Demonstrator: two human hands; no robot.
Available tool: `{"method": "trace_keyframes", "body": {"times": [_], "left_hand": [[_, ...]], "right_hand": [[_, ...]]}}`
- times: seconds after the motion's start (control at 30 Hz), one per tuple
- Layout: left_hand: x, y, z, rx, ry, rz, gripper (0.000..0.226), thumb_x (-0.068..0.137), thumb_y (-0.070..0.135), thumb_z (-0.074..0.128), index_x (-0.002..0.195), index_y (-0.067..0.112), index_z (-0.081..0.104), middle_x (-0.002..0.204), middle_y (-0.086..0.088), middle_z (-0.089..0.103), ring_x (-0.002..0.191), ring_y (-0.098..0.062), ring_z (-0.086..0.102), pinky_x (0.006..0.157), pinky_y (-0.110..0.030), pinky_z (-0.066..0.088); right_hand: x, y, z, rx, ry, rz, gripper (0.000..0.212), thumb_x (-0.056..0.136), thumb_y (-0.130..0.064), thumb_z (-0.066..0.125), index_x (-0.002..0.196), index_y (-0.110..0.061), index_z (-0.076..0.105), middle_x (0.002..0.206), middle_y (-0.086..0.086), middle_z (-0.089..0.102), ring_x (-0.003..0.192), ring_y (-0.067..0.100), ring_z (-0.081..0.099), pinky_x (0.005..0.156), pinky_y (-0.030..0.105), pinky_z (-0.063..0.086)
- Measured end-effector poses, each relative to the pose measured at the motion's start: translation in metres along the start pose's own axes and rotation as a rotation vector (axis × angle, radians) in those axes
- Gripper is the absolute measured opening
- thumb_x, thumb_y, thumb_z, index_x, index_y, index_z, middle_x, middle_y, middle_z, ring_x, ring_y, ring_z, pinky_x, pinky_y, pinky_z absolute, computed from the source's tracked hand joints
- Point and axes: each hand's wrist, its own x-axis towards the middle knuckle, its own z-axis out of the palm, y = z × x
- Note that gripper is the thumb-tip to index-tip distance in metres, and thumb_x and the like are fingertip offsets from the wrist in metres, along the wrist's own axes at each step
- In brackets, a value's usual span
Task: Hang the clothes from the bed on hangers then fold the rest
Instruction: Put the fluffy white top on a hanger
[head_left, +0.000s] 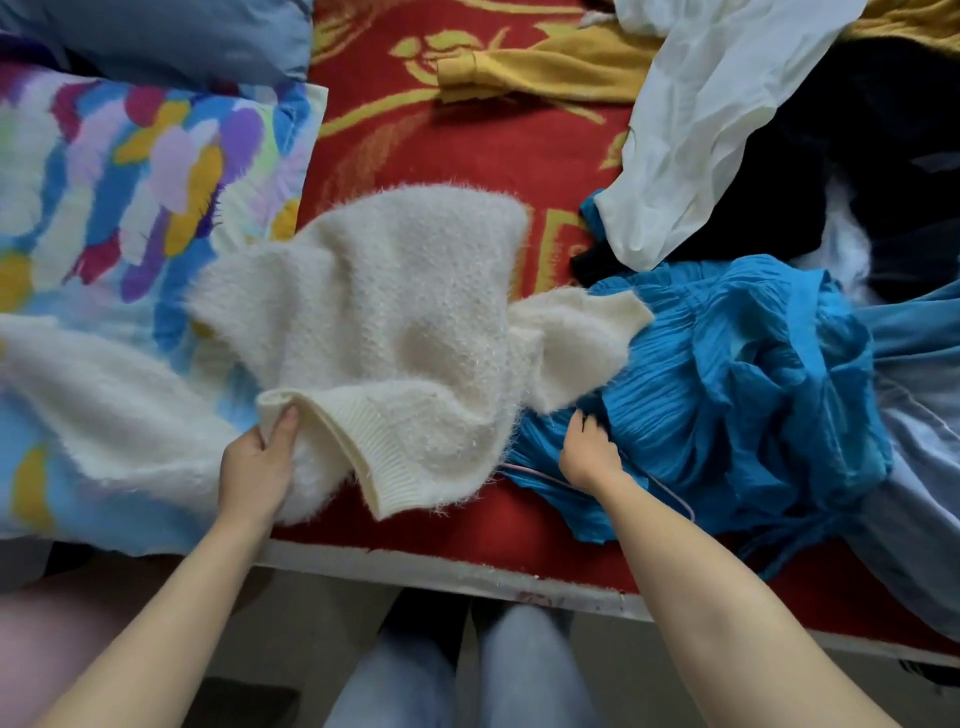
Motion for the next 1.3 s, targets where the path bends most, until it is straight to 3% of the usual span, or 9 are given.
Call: {"method": "trace_keyframes", "body": {"times": [0.23, 0.37, 0.53, 0.7, 0.83, 0.9, 1.03, 1.1, 1.3], "left_hand": [[-0.002, 0.01, -0.005, 0.01, -0.064, 0.041, 0.043, 0.093, 0.038, 0.052, 0.069, 0.002, 0.051, 0.064, -0.013, 0.048, 0.06, -0.022, 0.047, 0.054, -0.033, 0.035], [-0.001, 0.028, -0.012, -0.012, -0.133, 0.108, 0.043, 0.093, 0.033, 0.056, 0.061, 0.005, 0.047, 0.061, -0.011, 0.044, 0.06, -0.02, 0.042, 0.054, -0.035, 0.03], [0.0, 0.061, -0.029, -0.113, -0.324, 0.243, 0.027, 0.089, 0.024, 0.061, 0.074, 0.001, 0.06, 0.07, -0.007, 0.047, 0.069, -0.016, 0.04, 0.058, -0.031, 0.029], [-0.001, 0.107, -0.05, -0.089, -0.416, 0.391, 0.054, 0.084, 0.028, 0.069, 0.041, 0.023, 0.036, 0.042, 0.014, 0.029, 0.041, -0.001, 0.027, 0.046, -0.023, 0.02], [-0.007, 0.164, -0.079, -0.102, -0.403, 0.533, 0.067, 0.059, 0.08, 0.057, 0.043, 0.022, 0.028, 0.047, 0.012, 0.026, 0.044, -0.004, 0.026, 0.05, -0.027, 0.02], [-0.007, 0.188, -0.094, -0.073, -0.36, 0.61, 0.069, 0.062, 0.082, 0.056, 0.045, 0.022, 0.028, 0.047, 0.01, 0.027, 0.046, -0.007, 0.027, 0.053, -0.031, 0.02], [-0.012, 0.229, -0.13, -0.056, -0.311, 0.756, 0.065, 0.073, 0.063, 0.065, 0.038, 0.02, 0.031, 0.038, 0.01, 0.026, 0.041, -0.007, 0.027, 0.048, -0.026, 0.021], [-0.017, 0.249, -0.149, -0.061, -0.293, 0.845, 0.063, 0.076, 0.056, 0.066, 0.039, 0.02, 0.03, 0.039, 0.01, 0.023, 0.041, -0.008, 0.026, 0.045, -0.022, 0.018], [-0.036, 0.293, -0.194, 0.056, -0.285, 0.991, 0.061, 0.078, 0.047, 0.071, 0.036, 0.022, 0.033, 0.038, 0.01, 0.024, 0.037, -0.007, 0.026, 0.04, -0.018, 0.022]], "right_hand": [[-0.031, -0.004, 0.023, 0.027, 0.214, 0.069, 0.031, 0.099, -0.033, 0.038, 0.118, -0.011, 0.05, 0.117, 0.008, 0.059, 0.109, 0.028, 0.052, 0.086, 0.038, 0.04], [-0.069, 0.007, 0.017, 0.505, 0.168, 0.111, 0.029, 0.098, -0.036, 0.041, 0.105, -0.012, 0.055, 0.1, 0.011, 0.064, 0.1, 0.033, 0.057, 0.075, 0.036, 0.039], [-0.117, 0.056, -0.034, 0.391, 0.246, 0.105, 0.024, 0.099, -0.031, 0.042, 0.099, -0.016, 0.06, 0.099, 0.009, 0.065, 0.093, 0.031, 0.057, 0.071, 0.036, 0.041], [-0.164, 0.084, -0.115, 0.345, 0.499, 0.01, 0.02, 0.095, -0.032, 0.051, 0.099, -0.018, 0.065, 0.092, 0.008, 0.068, 0.091, 0.03, 0.062, 0.067, 0.035, 0.04], [-0.197, 0.076, -0.175, 0.222, 0.703, -0.056, 0.022, 0.096, -0.032, 0.051, 0.099, -0.016, 0.065, 0.091, 0.012, 0.069, 0.087, 0.034, 0.063, 0.066, 0.038, 0.042], [-0.209, 0.067, -0.201, 0.21, 0.814, -0.083, 0.022, 0.095, -0.028, 0.052, 0.1, -0.011, 0.064, 0.091, 0.018, 0.067, 0.084, 0.035, 0.063, 0.066, 0.039, 0.041], [-0.244, 0.049, -0.253, 0.697, 1.103, -0.328, 0.016, 0.094, -0.013, 0.054, 0.098, -0.002, 0.064, 0.06, 0.003, 0.052, 0.054, 0.003, 0.049, 0.058, 0.021, 0.039], [-0.268, 0.036, -0.281, 0.914, 1.16, -0.506, 0.013, 0.095, -0.013, 0.051, 0.09, -0.017, 0.062, 0.053, -0.005, 0.048, 0.044, 0.003, 0.043, 0.046, 0.014, 0.035], [-0.308, -0.013, -0.357, 1.25, 0.922, -0.649, 0.03, 0.089, -0.033, 0.056, 0.111, -0.013, 0.055, 0.05, -0.006, 0.045, 0.037, 0.001, 0.04, 0.039, 0.016, 0.037]]}}
